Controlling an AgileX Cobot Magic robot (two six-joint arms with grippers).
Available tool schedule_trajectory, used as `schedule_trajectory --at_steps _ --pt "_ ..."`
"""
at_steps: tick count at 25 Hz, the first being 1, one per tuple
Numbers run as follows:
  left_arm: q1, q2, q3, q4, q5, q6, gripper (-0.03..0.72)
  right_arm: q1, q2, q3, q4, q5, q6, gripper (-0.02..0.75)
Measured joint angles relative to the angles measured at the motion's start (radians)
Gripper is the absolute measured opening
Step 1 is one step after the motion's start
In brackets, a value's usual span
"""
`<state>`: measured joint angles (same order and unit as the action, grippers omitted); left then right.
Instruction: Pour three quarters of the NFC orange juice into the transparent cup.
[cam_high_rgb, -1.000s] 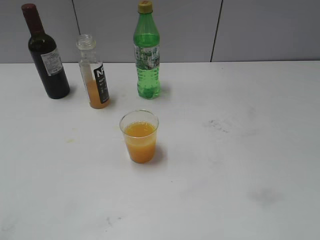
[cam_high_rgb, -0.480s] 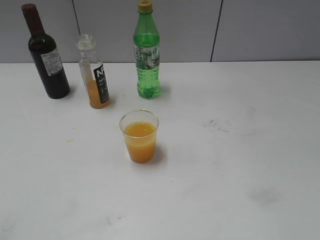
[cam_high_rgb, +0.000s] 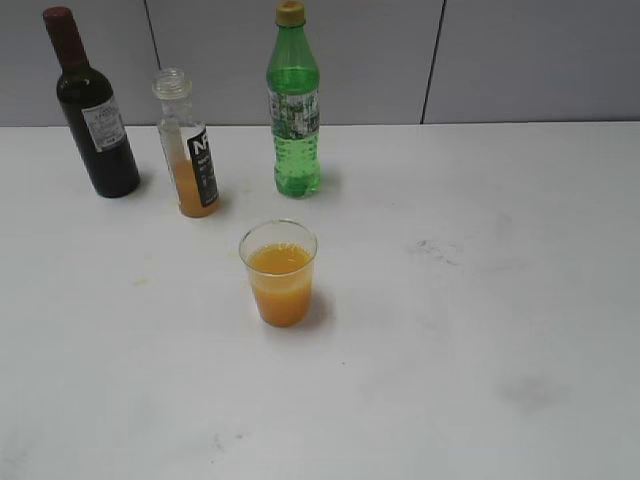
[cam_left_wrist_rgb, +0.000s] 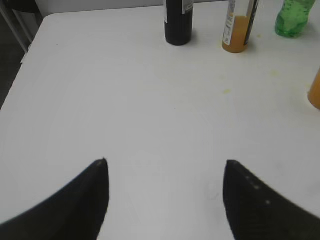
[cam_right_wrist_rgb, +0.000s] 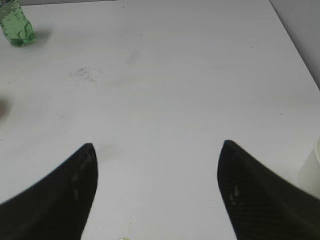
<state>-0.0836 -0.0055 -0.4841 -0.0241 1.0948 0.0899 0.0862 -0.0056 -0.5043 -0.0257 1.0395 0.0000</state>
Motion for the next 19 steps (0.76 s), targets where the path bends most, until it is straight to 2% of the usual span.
schedule_trajectory --at_steps 19 --pt "0.000 0.000 0.000 0.001 0.000 0.000 0.543 0.000 0.000 0.000 0.000 0.000 0.000 0.572"
